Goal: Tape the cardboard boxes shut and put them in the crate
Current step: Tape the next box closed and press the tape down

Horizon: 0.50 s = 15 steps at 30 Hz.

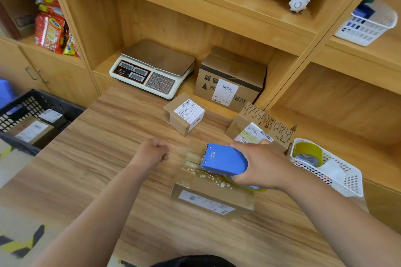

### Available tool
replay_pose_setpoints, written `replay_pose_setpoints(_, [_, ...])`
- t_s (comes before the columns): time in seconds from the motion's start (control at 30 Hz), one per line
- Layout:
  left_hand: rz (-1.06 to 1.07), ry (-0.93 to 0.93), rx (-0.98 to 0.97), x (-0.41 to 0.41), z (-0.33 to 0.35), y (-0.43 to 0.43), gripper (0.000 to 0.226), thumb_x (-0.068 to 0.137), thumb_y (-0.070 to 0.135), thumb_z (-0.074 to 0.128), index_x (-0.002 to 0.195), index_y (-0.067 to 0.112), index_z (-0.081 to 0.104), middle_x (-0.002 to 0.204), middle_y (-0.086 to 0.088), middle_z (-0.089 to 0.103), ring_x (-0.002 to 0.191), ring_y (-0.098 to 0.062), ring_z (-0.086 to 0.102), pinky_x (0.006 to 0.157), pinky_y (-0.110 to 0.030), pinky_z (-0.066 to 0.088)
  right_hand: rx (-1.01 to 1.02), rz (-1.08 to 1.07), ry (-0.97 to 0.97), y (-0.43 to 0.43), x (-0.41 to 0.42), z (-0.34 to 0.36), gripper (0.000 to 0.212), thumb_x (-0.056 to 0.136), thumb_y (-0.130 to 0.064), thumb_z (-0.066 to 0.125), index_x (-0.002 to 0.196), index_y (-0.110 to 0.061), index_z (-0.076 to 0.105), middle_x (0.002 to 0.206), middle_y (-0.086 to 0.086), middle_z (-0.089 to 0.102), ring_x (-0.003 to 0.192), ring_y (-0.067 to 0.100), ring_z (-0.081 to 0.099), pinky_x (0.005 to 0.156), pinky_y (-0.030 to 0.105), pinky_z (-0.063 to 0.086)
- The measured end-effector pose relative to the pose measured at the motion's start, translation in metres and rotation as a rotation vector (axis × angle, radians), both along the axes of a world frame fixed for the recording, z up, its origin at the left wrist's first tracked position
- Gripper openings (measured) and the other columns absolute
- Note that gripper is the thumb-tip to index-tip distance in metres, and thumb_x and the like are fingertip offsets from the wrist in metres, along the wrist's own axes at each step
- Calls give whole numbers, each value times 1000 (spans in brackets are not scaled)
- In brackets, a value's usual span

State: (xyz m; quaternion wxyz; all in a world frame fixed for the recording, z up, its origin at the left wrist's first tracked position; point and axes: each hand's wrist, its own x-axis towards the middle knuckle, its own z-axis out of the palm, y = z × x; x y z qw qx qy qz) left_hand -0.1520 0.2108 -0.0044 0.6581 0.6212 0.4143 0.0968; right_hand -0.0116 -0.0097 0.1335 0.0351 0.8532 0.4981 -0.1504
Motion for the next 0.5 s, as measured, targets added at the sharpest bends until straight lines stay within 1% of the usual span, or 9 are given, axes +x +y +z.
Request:
replay_pose_setpoints(0.07, [-6,-6,-11,-1,-4,2,29,84,-7,46,61,9,51,42,8,47,41,-6,43,47,-17,36,-16,1,-3,3,-1,-1,50,69,-51,64,114,-39,46,98,-9,61,84,16,40,56,23,24])
replay_pose_setpoints(0.17, [-18,-8,-17,-2,-8,5,20,77,0,51,60,10,52,44,5,48,49,-14,42,52,-23,32,-36,-1,-15,6,-1,-4,52,67,-53,63,114,-39,45,96,-10,60,84,17,40,58,25,29])
replay_pose_setpoints(0.23, [-32,-11,-20,-3,-9,6,28,77,-1,48,53,14,48,44,6,46,51,-15,41,52,-24,31,-47,2,-22,7,-1,-5,52,66,-54,62,113,-38,46,94,-9,60,84,17,41,59,25,30])
replay_pose_setpoints(0.3, [-62,-25,-15,-3,-9,6,29,72,3,48,47,18,42,42,9,41,48,-13,38,49,-21,29,-59,11,-27,10,-1,-5,50,66,-53,62,111,-37,47,91,-9,59,84,17,43,60,24,30])
replay_pose_setpoints(0.37, [-83,-25,-7,-3,-10,5,37,76,-1,46,47,20,39,40,10,38,46,-12,36,48,-20,29,-70,21,-35,12,-2,-6,49,65,-53,61,109,-38,46,89,-9,58,83,18,43,61,25,33])
replay_pose_setpoints(0.43, [-82,-11,0,-3,-16,6,44,82,-8,42,48,20,40,40,10,38,46,-12,36,50,-22,28,-84,23,-43,14,-3,-7,49,65,-55,61,108,-38,45,89,-10,58,83,18,42,62,26,36])
replay_pose_setpoints(0.5, [-72,5,-12,-3,-18,6,44,82,-7,42,47,19,42,41,8,41,45,-11,36,52,-24,28,-96,23,-46,15,-3,-6,50,65,-55,60,109,-37,45,90,-9,59,83,18,42,63,26,37])
